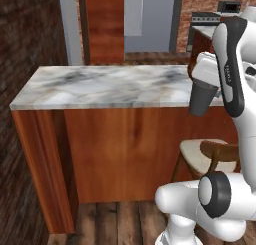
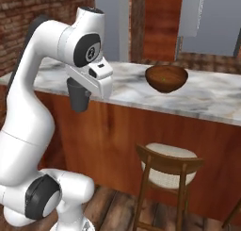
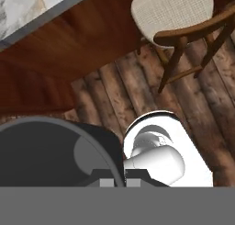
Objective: There is a bowl on the dining counter. Grab a lemon wedge from the fridge and place it in the bowl. Then get the liquor bottle and glass cup from the cabinet and place them next to the bowl.
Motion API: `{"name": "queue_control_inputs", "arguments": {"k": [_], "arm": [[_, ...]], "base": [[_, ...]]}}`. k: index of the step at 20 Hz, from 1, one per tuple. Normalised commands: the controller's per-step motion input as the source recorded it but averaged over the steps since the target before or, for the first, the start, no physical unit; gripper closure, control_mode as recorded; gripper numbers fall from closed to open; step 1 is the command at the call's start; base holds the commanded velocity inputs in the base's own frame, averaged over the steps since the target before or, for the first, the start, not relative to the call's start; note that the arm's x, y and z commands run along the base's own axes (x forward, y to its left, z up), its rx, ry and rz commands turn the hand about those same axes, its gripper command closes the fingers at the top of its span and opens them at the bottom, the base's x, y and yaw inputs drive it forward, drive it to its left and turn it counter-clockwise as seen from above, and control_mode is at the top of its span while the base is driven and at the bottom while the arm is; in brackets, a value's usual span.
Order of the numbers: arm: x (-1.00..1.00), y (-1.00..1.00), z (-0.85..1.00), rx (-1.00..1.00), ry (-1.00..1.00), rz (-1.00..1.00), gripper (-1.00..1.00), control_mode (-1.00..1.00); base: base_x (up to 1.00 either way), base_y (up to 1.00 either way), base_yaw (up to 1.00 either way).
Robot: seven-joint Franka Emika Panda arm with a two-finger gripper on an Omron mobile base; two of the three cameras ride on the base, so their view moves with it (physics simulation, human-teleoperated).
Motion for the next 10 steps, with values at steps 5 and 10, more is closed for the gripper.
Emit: {"name": "queue_control_inputs", "arguments": {"k": [5, 10], "arm": [[0.51, 0.25, 0.00, -0.04, 0.00, -0.15, 1.00, -1.00], [0.94, 0.16, 0.00, -0.09, 0.00, -0.25, 1.00, -1.00]], "base": [[0.33, 0.22, -0.10], [0.00, 0.00, 0.00]]}}
